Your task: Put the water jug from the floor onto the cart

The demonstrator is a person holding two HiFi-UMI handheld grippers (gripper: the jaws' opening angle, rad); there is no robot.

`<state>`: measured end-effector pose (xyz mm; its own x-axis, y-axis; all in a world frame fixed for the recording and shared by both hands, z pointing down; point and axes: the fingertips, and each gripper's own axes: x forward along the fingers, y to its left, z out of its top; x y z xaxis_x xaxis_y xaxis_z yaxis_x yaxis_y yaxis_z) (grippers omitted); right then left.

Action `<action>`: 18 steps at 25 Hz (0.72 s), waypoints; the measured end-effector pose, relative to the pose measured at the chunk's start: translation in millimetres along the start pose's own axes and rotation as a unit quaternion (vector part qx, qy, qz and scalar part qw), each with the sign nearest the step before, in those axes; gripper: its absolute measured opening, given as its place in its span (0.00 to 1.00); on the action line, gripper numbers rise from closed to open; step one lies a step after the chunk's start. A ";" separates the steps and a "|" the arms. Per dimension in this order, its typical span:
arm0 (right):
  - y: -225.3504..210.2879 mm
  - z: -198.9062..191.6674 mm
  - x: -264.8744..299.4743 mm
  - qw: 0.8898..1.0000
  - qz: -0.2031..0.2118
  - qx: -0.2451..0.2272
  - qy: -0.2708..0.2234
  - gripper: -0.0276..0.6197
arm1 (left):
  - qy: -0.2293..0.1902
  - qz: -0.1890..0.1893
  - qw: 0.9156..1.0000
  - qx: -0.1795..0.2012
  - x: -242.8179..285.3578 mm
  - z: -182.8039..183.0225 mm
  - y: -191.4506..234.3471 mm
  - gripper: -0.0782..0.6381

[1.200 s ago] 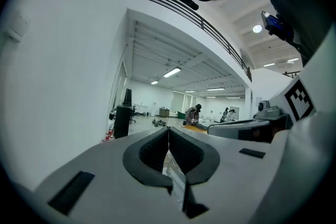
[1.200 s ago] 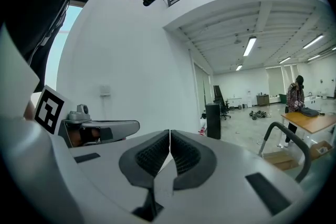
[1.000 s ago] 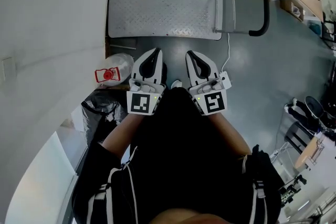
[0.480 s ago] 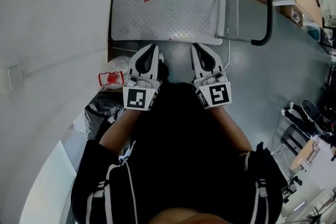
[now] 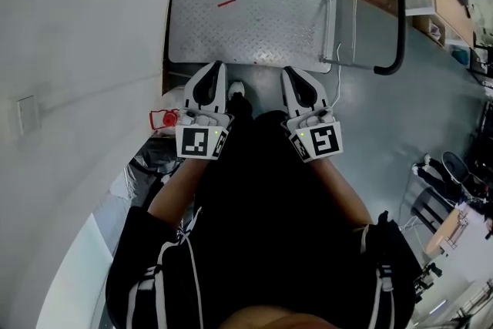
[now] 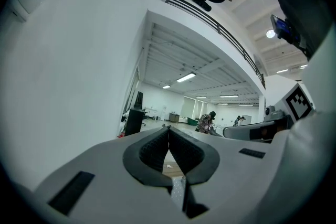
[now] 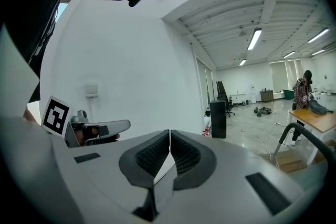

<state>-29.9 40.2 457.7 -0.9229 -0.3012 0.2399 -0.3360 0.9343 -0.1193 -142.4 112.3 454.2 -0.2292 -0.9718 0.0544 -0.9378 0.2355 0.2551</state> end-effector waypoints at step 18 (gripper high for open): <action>-9.5 1.2 4.6 0.999 0.029 0.046 -0.003 0.07 | 0.038 0.052 0.998 0.001 -11.3 -15.9 0.7 0.13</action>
<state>-31.2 29.7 458.8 -0.9422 -0.2483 0.2250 -0.2975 0.9288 -0.2208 -136.3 123.3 469.2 -0.3054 -0.9397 0.1536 -0.9104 0.3355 0.2423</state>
